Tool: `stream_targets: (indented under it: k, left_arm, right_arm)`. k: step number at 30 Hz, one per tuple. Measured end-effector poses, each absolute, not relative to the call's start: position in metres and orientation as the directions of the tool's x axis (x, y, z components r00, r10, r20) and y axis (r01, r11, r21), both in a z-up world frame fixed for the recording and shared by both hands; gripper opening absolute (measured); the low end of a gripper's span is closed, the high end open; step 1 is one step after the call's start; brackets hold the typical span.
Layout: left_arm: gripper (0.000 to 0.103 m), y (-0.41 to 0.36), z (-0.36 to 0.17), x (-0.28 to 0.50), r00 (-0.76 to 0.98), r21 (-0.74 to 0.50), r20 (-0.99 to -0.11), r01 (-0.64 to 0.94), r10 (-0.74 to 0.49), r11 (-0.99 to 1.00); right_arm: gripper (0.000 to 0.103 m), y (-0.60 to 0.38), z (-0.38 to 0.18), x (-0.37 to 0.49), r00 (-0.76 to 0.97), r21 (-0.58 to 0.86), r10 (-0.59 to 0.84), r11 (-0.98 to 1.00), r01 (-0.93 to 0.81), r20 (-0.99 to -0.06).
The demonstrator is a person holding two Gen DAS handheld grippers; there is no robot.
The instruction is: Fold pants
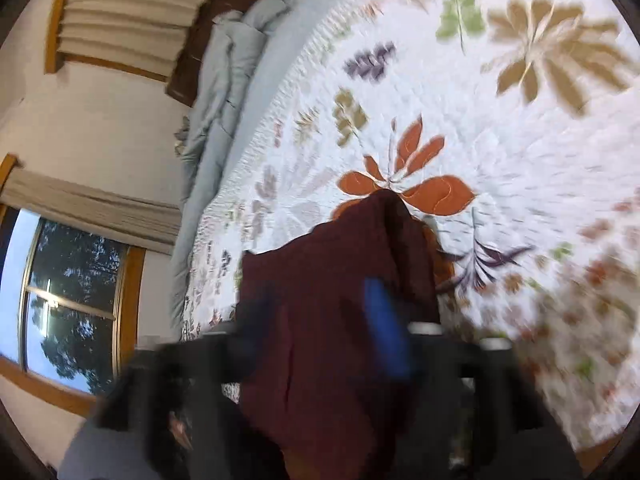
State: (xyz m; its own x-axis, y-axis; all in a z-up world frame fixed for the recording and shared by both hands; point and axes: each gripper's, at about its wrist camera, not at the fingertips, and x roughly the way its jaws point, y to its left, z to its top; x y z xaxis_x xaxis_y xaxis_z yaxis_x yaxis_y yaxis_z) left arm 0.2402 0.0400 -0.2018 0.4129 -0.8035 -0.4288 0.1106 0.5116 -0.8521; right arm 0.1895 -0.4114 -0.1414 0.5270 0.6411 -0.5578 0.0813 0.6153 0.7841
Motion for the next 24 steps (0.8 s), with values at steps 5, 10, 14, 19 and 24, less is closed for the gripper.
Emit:
stream_targets:
  k: [5, 10, 14, 19, 24]
  left_arm:
    - [0.089, 0.04, -0.207, 0.265, 0.39, -0.833, -0.479, 0.08, -0.787, 0.547]
    - [0.089, 0.028, -0.217, 0.27, 0.327, -0.807, -0.533, 0.082, -0.78, 0.585]
    - [0.09, 0.032, -0.223, 0.276, 0.305, -0.795, -0.554, 0.083, -0.775, 0.601]
    - [0.091, 0.033, -0.233, 0.292, 0.247, -0.817, -0.544, 0.061, -0.802, 0.573]
    - [0.092, 0.038, -0.243, 0.305, 0.236, -0.842, -0.522, 0.01, -0.82, 0.539]
  right_arm:
    - [0.065, -0.354, -0.146, 0.182, 0.343, 0.824, 0.781, 0.566, -0.036, -0.522]
    - [0.004, -0.396, -0.189, 0.163, 0.289, 0.798, 0.754, 0.599, 0.065, -0.589]
    - [0.09, -0.446, -0.162, 0.14, 0.391, 0.78, 0.701, 0.621, 0.076, -0.596]
    - [0.09, -0.47, -0.165, 0.158, 0.341, 0.825, 0.762, 0.56, 0.079, -0.55]
    - [0.09, -0.442, -0.189, 0.187, 0.189, 0.815, 0.795, 0.576, 0.063, -0.576]
